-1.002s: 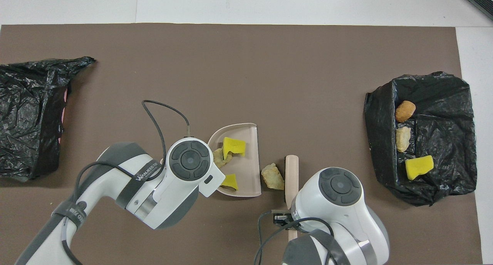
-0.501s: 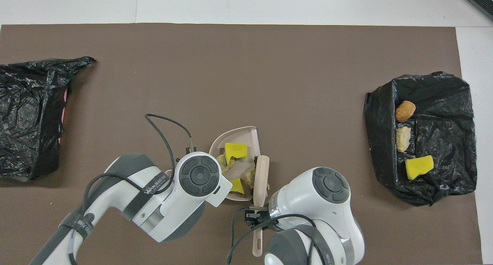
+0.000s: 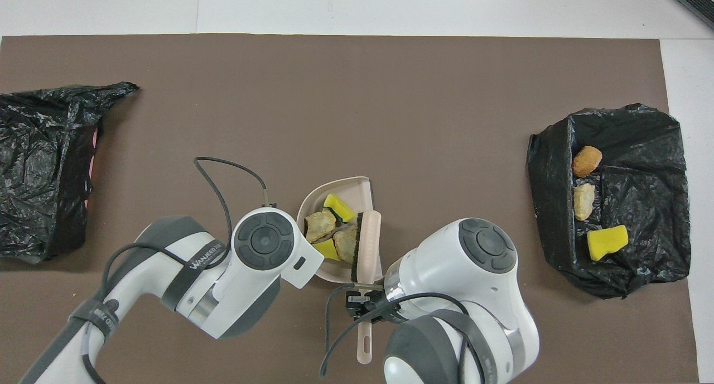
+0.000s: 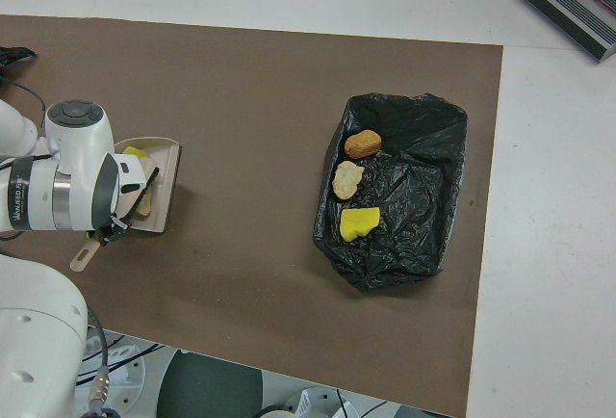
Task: Sweep and dump trash in bin
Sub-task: 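Sweep the remaining bread and sponge into the dustpan with the right gripper's brush, then carry the dustpan to the black bag nearest the left gripper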
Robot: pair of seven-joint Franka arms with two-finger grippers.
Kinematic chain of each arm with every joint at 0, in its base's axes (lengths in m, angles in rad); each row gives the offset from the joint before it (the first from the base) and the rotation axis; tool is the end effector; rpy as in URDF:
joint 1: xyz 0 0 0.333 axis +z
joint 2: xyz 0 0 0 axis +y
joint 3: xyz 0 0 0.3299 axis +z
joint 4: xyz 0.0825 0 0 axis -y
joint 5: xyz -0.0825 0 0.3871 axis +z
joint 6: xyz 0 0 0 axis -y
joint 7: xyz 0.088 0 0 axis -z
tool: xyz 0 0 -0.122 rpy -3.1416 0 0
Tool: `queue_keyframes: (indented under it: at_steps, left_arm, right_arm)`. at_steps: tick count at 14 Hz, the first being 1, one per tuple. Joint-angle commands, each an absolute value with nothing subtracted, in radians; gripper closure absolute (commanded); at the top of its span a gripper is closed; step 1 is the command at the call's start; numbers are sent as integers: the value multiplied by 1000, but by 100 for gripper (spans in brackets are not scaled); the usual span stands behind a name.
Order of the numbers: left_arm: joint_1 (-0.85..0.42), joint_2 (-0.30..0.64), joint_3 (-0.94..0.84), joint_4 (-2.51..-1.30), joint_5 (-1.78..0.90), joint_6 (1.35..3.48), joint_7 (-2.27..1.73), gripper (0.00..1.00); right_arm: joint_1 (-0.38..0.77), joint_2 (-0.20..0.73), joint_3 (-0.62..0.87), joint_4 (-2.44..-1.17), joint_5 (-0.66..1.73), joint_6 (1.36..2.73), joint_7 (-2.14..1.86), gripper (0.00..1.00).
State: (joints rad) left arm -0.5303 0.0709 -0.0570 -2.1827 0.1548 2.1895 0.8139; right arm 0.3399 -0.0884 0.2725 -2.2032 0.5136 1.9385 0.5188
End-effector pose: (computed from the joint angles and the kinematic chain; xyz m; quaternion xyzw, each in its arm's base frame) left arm 0.4524 -0.2920 0.3491 -0.7317 0.6783 0.0383 0.0555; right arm 0.3835 0.3204 0.4101 -0.9702 0.0684 0.1880 0.1370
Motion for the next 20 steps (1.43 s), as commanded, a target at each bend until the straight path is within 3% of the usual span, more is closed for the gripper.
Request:
queue_keyframes:
  at_steps: [1, 7, 13, 18, 19, 20]
  left_arm:
    - [-456, 124, -58, -2093, 91, 2191, 924, 100]
    - [-293, 126, -58, -1965, -6, 2140, 1109, 100]
    - [-149, 215, -58, -1700, -15, 1949, 1316, 100]
    - [-13, 222, -58, -1631, -14, 1899, 1448, 100]
    - [18, 225, -57, -1629, -15, 1901, 1492, 100]
    - [59, 229, -58, -1625, -15, 1905, 1541, 100]
  right_arm:
    - [403, -172, 288, -2247, 392, 1919, 668, 100]
    - [500, -230, 293, -2353, 374, 1957, 690, 100]
    - [541, -155, 293, -2370, 374, 2025, 698, 100]
    - [591, -92, 293, -2372, 373, 2097, 713, 99]
    - [591, -89, 293, -2372, 373, 2097, 709, 82]
    - [591, -89, 293, -2372, 371, 2097, 707, 55]
